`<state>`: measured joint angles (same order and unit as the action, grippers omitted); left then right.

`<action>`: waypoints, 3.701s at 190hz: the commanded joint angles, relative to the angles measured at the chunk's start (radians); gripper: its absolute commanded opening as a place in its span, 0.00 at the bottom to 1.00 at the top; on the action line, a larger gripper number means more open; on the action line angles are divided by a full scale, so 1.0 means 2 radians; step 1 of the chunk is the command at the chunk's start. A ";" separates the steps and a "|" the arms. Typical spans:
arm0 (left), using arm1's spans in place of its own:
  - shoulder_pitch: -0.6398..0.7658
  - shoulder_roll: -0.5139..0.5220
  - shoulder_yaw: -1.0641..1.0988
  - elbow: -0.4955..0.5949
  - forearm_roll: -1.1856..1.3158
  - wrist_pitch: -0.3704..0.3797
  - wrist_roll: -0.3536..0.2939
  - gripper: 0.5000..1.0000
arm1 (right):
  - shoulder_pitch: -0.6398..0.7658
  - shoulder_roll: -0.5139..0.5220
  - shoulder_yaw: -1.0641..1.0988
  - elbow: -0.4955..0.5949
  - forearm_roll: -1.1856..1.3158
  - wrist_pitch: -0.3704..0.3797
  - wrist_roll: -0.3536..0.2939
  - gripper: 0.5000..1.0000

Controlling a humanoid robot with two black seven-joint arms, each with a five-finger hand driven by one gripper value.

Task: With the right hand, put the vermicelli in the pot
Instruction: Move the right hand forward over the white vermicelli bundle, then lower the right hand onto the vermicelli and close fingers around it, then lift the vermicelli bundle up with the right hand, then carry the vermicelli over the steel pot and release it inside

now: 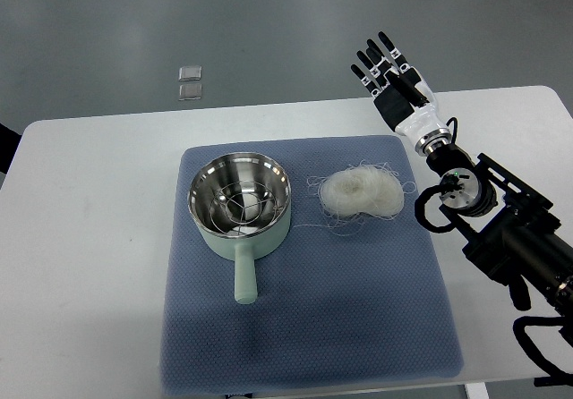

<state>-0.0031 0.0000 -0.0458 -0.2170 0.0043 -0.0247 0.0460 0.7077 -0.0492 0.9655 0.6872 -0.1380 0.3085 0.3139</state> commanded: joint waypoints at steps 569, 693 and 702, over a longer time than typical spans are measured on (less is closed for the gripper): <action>-0.001 0.000 0.001 0.000 0.000 -0.001 0.000 1.00 | 0.537 -0.263 -0.575 0.221 -0.412 0.115 -0.089 0.00; -0.001 0.000 0.001 0.000 0.000 -0.001 0.000 1.00 | 0.455 0.025 -0.595 0.059 -0.387 0.051 -0.091 0.00; -0.001 0.000 0.001 0.000 0.000 -0.001 0.000 1.00 | 0.448 0.025 -0.595 0.058 -0.387 0.046 -0.091 0.00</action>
<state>-0.0046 0.0000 -0.0445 -0.2174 0.0046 -0.0260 0.0460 1.6409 -0.0070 -0.2269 0.8131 -0.9093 0.4169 0.1320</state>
